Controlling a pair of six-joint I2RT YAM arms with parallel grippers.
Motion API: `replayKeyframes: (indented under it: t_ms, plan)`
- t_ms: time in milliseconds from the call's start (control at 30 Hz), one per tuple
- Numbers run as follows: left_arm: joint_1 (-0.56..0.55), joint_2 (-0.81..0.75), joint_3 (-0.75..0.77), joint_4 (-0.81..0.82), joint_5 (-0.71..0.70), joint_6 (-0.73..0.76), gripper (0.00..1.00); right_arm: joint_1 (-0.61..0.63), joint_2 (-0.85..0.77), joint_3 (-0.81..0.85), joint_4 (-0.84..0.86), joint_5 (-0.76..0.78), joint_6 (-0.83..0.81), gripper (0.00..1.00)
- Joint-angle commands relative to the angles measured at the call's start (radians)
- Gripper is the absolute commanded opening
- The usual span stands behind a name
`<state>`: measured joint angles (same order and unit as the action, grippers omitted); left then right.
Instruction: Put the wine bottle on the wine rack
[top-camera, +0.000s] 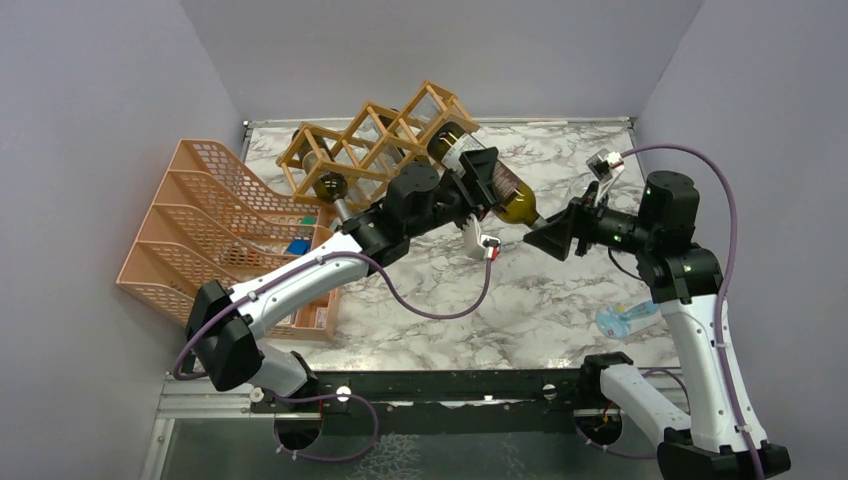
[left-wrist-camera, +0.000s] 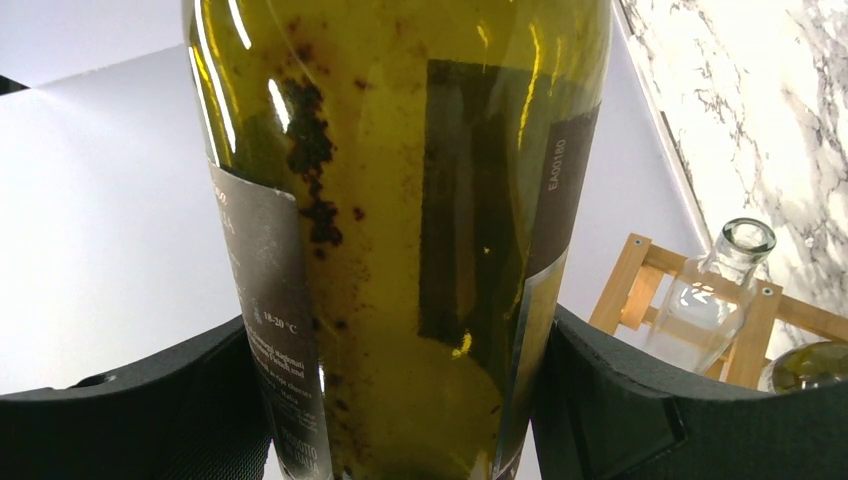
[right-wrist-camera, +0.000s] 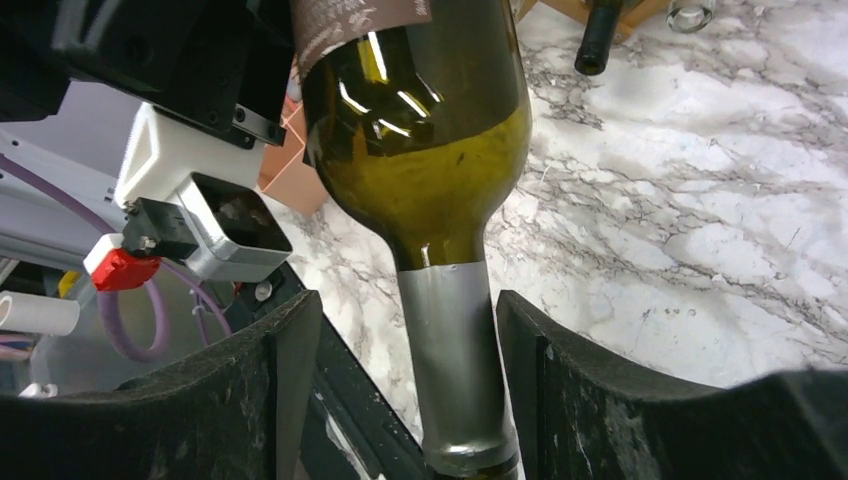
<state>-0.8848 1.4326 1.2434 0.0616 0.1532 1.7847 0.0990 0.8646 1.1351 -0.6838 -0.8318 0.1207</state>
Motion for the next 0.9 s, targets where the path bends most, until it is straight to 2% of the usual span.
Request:
replayKeyframes:
  t_ms: [0,200,400,667,700,867]
  plan:
    - [0.004,-0.013,0.072,0.090,0.047,0.074,0.00,0.009,0.024,-0.023,-0.001,0.000,-0.009,0.66]
    - [0.000,0.008,0.105,0.073,0.103,0.111,0.00,0.020,0.064,-0.054,0.069,-0.054,0.011,0.63]
    - [-0.008,0.028,0.126,0.052,0.121,0.155,0.00,0.031,0.108,-0.054,0.098,-0.040,0.013,0.61]
    - [-0.016,0.038,0.144,0.073,0.154,0.112,0.00,0.076,0.117,-0.061,0.111,-0.007,0.027,0.56]
    - [-0.016,0.040,0.146,0.076,0.150,0.108,0.00,0.082,0.116,-0.067,0.114,-0.003,0.030,0.54]
    - [-0.016,0.050,0.147,0.088,0.131,0.084,0.00,0.116,0.102,-0.096,0.128,0.007,0.037,0.25]
